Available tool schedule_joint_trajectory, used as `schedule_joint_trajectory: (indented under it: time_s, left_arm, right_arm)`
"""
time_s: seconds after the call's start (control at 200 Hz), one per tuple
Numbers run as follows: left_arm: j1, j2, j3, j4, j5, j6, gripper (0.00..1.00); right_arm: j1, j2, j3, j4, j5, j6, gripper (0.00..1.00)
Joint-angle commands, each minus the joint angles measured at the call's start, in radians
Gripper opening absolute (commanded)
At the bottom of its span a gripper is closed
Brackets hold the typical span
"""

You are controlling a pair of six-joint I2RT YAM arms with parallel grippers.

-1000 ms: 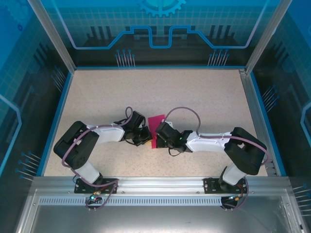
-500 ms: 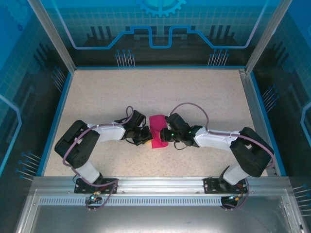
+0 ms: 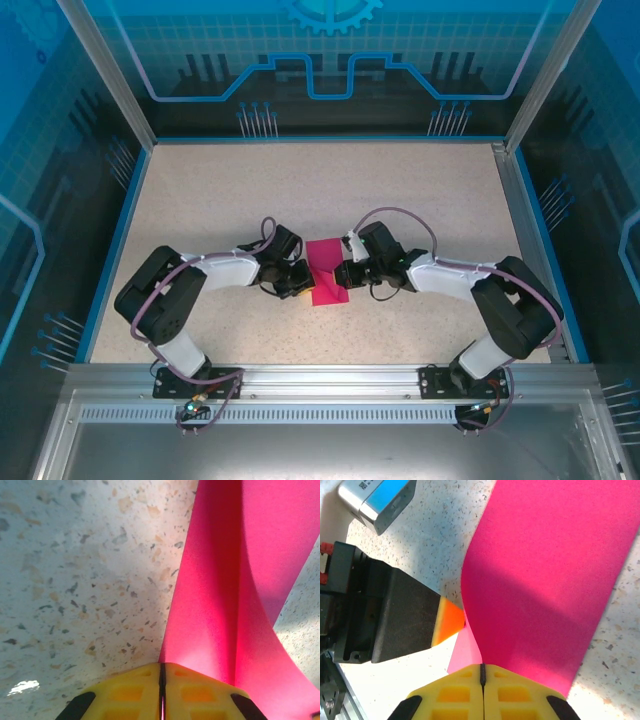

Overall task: Fold a paper plane with a square sheet of paper (pick it up from the middle)
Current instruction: Fold the triangle a second time at the center of the table.

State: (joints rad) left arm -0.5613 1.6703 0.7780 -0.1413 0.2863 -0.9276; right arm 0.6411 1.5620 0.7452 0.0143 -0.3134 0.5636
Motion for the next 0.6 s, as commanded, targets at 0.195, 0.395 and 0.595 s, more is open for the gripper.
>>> schedule_joint_trajectory:
  time_s: [0.195, 0.395, 0.595]
  left_arm:
    - [-0.018, 0.04, 0.063, -0.037, -0.058, 0.044, 0.12]
    - [-0.022, 0.042, 0.072, -0.05, -0.065, 0.045, 0.12]
    - [-0.027, 0.048, 0.088, -0.068, -0.082, 0.049, 0.13]
  right_arm:
    - [-0.103, 0.066, 0.025, -0.008, -0.194, -0.119, 0.07]
    - [-0.135, 0.124, 0.043, 0.016, -0.276, -0.169, 0.08]
    - [-0.181, 0.138, 0.055, -0.002, -0.324, -0.21, 0.09]
